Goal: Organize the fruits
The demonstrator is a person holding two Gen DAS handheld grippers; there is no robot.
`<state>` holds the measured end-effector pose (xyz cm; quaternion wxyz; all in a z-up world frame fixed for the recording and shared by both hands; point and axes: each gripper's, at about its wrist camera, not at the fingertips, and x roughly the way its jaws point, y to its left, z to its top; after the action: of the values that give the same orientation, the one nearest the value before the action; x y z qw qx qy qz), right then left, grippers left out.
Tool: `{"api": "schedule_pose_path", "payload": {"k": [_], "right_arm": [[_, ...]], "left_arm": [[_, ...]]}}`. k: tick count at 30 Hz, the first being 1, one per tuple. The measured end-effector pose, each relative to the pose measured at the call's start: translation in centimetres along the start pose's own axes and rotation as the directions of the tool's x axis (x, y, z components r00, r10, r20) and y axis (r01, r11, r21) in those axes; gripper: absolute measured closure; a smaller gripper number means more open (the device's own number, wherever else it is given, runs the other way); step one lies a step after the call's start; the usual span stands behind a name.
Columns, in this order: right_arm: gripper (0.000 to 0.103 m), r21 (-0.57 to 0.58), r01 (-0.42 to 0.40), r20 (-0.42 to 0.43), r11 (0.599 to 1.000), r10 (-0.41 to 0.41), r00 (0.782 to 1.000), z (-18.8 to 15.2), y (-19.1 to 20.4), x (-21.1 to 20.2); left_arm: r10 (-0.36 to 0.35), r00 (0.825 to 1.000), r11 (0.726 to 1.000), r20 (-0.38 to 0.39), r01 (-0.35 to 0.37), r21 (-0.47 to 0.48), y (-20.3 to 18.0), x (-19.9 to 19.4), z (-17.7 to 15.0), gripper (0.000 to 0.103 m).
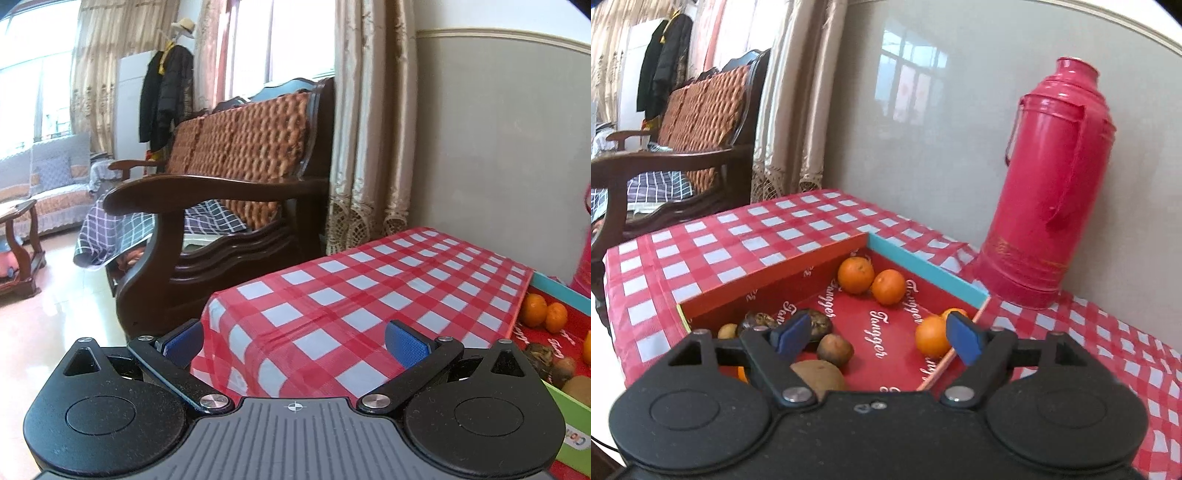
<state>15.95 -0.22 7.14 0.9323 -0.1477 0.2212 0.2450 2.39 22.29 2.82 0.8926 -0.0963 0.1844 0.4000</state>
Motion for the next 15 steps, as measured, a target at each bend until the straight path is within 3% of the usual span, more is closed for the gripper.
{"api": "schedule_pose_path", "payload": {"k": [10, 13, 15], "right_arm": [[0.016, 0.114, 0.084, -0.009, 0.99, -0.083, 0.996, -1.6, -2.1, -4.3], [0.014, 0.156, 0.119, -0.028, 0.981, -0.116, 0.993, -2.7, -2.6, -6.2], [0.006, 0.196, 0.136, -0.038, 0.971, -0.132, 0.991, -3.7, -2.9, -7.9]], "left_arm": [[-0.086, 0.996, 0.995, 0.016, 0.085, 0.06, -2.5, -1.6, -0.2, 0.0], [-0.12, 0.992, 0.985, 0.048, 0.113, 0.132, -4.4, -2.7, -0.5, 0.0], [-0.184, 0.981, 0.961, 0.053, 0.169, 0.22, -6.0, -3.7, -0.6, 0.0]]}}
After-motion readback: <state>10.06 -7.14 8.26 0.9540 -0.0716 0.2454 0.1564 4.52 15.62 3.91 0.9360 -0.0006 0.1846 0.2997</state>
